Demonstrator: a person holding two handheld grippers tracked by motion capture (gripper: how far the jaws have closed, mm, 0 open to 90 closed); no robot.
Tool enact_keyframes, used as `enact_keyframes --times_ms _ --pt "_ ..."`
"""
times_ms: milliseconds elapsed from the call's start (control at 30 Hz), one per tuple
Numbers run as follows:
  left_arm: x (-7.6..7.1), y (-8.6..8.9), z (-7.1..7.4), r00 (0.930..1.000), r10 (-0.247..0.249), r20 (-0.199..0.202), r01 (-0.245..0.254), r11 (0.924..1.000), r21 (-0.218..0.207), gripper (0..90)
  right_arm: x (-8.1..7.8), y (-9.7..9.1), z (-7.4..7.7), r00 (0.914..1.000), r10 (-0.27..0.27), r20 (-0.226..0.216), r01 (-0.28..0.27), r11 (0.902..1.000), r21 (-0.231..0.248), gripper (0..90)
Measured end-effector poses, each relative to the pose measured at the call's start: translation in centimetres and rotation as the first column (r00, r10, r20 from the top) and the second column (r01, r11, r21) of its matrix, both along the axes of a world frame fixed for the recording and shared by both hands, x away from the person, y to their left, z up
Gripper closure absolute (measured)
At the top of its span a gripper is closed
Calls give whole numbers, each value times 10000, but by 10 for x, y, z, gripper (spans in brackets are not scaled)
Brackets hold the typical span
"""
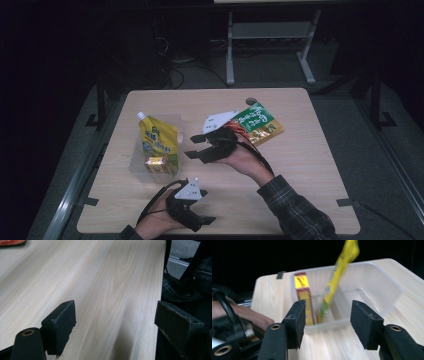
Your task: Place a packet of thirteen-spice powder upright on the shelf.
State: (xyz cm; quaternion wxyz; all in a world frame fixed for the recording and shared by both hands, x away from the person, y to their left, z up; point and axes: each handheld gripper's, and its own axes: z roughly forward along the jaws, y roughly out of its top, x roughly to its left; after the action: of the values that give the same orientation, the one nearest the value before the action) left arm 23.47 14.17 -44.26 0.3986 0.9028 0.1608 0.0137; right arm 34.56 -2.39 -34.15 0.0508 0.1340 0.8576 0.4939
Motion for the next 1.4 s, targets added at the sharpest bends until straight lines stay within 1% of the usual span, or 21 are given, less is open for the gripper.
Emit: enact_keyframes --times_ms 33,167,233,267,400,467,500,600,667,733,833,900,967,1033,1067,1100,1133,1167,1200,1267,1400 --pt "0 0 0 10000 -6 19 6 10000 20 166 1 -6 -1 9999 -111 47 111 9999 -37 452" --pt "1 -1 0 10000 64 -27 -64 10000 9 166 5 -28 -6 9981 -623 -25 622 9980 -103 444" --pt "1 0 0 10000 48 -3 -48 9999 89 166 6 -36 -8 9965 -836 -33 836 9964 -156 441" --pt "1 0 0 9999 97 -48 -97 9999 45 166 8 -40 -10 9951 -987 -19 986 9950 -187 438" --pt "3 0 0 9998 181 -45 -181 9998 22 166 18 -54 -17 9873 -1589 8 1588 9867 -351 444" --pt "3 -1 0 9997 222 -36 -222 9998 -1 166 24 -59 -22 9810 -1938 -67 1933 9802 -429 450" --pt "4 -1 0 9998 175 -31 -175 9998 61 166 27 -61 -24 9788 -2046 -96 2040 9780 -445 458" --pt "4 -1 1 9996 268 -83 -268 9996 -24 166 38 -68 -31 9680 -2508 -99 2497 9663 -625 509" --pt "4 0 1 9996 255 -87 -256 9997 -29 166 47 -72 -34 9590 -2831 -161 2814 9572 -680 554" --pt "4 0 1 9996 285 -76 -286 9996 -39 166 55 -74 -38 9493 -3140 -168 3116 9465 -843 597" --pt "5 0 1 9997 249 -51 -250 9997 -79 166 68 -80 -44 9335 -3573 -313 3546 9324 -701 662" --pt "5 -1 1 9997 236 -71 -237 9997 -98 166 76 -81 -48 9220 -3855 -365 3811 9201 -907 699" --pt "5 -1 1 9998 199 -93 -200 9998 -76 166 83 -82 -51 9135 -4050 -387 4004 9118 -916 761" --pt "5 -1 1 9998 170 -94 -171 9998 -89 166 90 -83 -52 9059 -4229 -241 4189 9029 -960 837" --pt "5 -2 1 9998 169 -100 -170 9998 -98 166 93 -83 -52 9023 -4305 -223 4269 8997 -913 876" --pt "5 -1 1 9998 179 -118 -180 9998 -100 166 96 -84 -53 8989 -4377 -185 4353 8971 -754 896" --pt "4 -1 1 9996 223 -166 -225 9997 -109 166 99 -85 -53 8962 -4433 -194 4414 8951 -628 897" --pt "4 -1 1 9996 229 -159 -231 9997 -128 166 102 -85 -54 8924 -4503 -295 4475 8915 -707 897" --pt "4 -1 2 9996 230 -135 -232 9996 -140 166 105 -85 -55 8883 -4587 -230 4560 8868 -747 897" --pt "5 0 2 9997 232 -117 -234 9996 -161 166 111 -84 -56 8848 -4653 -246 4623 8833 -777 897" --pt "5 1 2 9996 276 -71 -277 9995 -152 166 123 -82 -61 8700 -4930 -109 4898 8665 -957 897"
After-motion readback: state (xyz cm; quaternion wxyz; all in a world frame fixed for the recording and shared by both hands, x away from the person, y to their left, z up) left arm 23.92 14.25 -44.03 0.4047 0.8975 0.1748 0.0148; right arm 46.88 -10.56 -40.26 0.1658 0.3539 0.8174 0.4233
